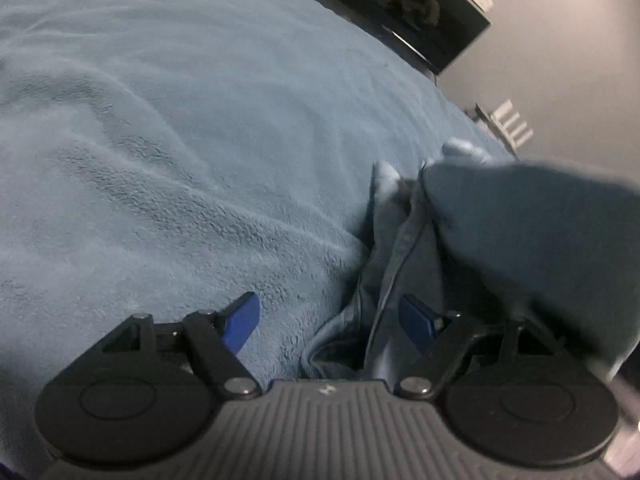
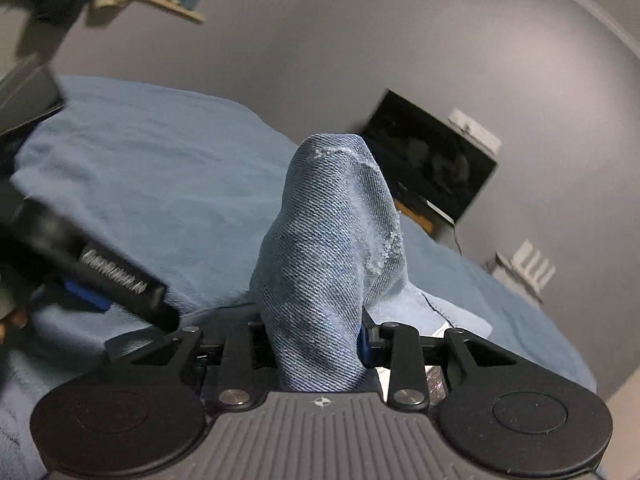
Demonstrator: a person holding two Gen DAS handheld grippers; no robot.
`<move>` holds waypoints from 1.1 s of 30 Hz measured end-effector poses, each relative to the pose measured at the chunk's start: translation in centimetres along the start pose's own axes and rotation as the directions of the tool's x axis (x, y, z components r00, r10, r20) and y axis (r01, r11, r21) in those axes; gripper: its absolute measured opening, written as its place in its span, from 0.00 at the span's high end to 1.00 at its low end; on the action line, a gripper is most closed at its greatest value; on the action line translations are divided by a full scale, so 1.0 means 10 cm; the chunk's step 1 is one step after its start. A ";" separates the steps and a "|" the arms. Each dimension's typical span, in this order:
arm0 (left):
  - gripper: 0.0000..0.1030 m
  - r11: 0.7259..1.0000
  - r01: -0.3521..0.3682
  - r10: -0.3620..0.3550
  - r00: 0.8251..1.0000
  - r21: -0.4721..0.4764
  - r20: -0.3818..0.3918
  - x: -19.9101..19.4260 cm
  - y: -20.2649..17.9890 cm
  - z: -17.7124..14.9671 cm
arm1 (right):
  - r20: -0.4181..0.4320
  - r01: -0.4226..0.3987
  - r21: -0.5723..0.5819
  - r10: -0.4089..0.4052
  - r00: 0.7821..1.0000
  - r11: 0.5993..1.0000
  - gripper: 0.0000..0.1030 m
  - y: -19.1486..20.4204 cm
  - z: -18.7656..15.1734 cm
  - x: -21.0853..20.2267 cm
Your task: Fold large clothes
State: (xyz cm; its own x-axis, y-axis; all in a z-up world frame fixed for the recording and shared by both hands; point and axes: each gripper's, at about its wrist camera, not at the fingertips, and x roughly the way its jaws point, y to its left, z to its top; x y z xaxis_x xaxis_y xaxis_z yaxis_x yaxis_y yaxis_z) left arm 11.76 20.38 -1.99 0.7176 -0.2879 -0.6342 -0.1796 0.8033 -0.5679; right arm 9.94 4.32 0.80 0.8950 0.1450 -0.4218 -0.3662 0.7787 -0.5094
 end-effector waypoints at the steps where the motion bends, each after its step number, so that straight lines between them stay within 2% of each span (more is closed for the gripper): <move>1: 0.25 1.000 -0.001 0.001 1.000 -0.012 0.016 -0.03 0.00 0.01 | -0.007 -0.012 -0.039 0.012 1.000 0.999 0.67 0.12 0.05 0.12; 4: 0.25 0.998 -0.001 0.009 0.993 -0.064 0.115 -0.23 0.02 0.02 | -0.050 -0.059 -0.151 0.052 0.997 0.987 0.64 0.37 -0.12 0.19; 6: 0.25 0.994 0.071 -0.054 0.979 -0.079 0.198 -0.37 0.02 0.04 | -0.047 -0.077 -0.162 0.070 0.996 0.984 0.62 0.49 -0.17 0.21; 8: 0.25 0.988 0.149 -0.133 0.958 -0.044 0.252 -0.49 -0.06 0.04 | -0.038 -0.095 -0.126 0.091 0.995 0.988 0.58 0.55 -0.16 0.26; 10: 0.25 0.973 0.229 -0.229 0.932 0.033 0.283 -0.56 -0.18 0.01 | -0.034 -0.146 -0.050 0.145 0.989 0.988 0.49 0.49 -0.16 0.27; 12: 0.25 0.955 0.275 -0.296 0.916 0.111 0.272 -0.59 -0.33 -0.03 | -0.003 -0.253 0.046 0.253 0.967 0.966 0.33 0.37 -0.20 0.20; 13: 0.25 0.945 0.289 -0.320 0.912 0.151 0.255 -0.59 -0.41 -0.07 | 0.023 -0.321 0.101 0.321 0.947 0.942 0.29 0.28 -0.21 0.16; 14: 0.25 0.940 0.286 -0.326 0.916 0.189 0.234 -0.56 -0.48 -0.09 | 0.041 -0.358 0.134 0.355 0.934 0.924 0.26 0.19 -0.21 0.12; 15: 0.25 0.942 0.245 -0.294 0.933 0.229 0.207 -0.52 -0.56 -0.12 | 0.059 -0.383 0.155 0.379 0.924 0.910 0.26 0.10 -0.24 0.05; 17: 0.33 0.949 0.126 -0.177 0.971 0.288 0.158 -0.37 -0.65 -0.18 | 0.080 -0.416 0.199 0.409 0.909 0.887 0.27 -0.06 -0.31 -0.06; 19: 0.33 0.962 0.075 -0.102 0.990 0.263 0.094 -0.20 -0.59 -0.20 | 0.094 -0.427 0.237 0.417 0.904 0.872 0.29 -0.25 -0.38 -0.17; 21: 0.33 0.981 0.074 -0.083 0.996 0.181 0.043 -0.10 -0.48 -0.17 | 0.109 -0.434 0.293 0.421 0.900 0.852 0.29 -0.48 -0.48 -0.28; 23: 0.33 0.986 0.053 -0.059 0.998 0.161 0.031 -0.10 -0.44 -0.15 | 0.126 -0.419 0.371 0.401 0.907 0.829 0.29 -0.72 -0.56 -0.33; 25: 0.33 0.983 -0.001 -0.005 1.000 0.182 0.030 -0.04 -0.51 -0.13 | 0.136 -0.375 0.475 0.354 0.925 0.796 0.29 -0.97 -0.64 -0.32; 28: 0.33 0.982 -0.014 0.012 1.000 0.186 0.010 -0.01 -0.53 -0.15 | 0.078 -0.253 0.590 0.258 0.963 0.767 0.32 -1.36 -0.64 0.07; 29: 0.33 0.982 -0.014 0.013 1.000 0.190 0.009 0.01 -0.54 -0.15 | 0.055 -0.223 0.604 0.240 0.969 0.765 0.35 -1.47 -0.63 0.23; 30: 0.33 0.981 -0.018 0.016 1.000 0.195 0.010 -0.01 -0.54 -0.15 | 0.031 -0.194 0.613 0.222 0.974 0.766 0.43 -1.56 -0.65 0.33; 31: 0.33 0.978 -0.024 0.023 1.000 0.205 0.011 0.01 -0.54 -0.13 | 0.010 -0.176 0.622 0.217 0.976 0.763 0.47 -1.60 -0.65 0.46; 33: 0.33 0.976 -0.034 0.033 0.999 0.214 0.006 0.08 -0.52 -0.10 | -0.016 -0.174 0.631 0.237 0.971 0.756 0.61 -1.63 -0.69 0.63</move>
State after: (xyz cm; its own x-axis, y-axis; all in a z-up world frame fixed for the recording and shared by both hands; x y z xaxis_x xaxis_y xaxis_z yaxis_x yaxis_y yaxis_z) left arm 12.60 15.47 -0.08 0.7151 -0.2582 -0.6496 -0.0556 0.9053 -0.4211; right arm 19.86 -11.69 1.29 0.7783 0.3160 -0.5425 -0.2723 0.9485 0.1618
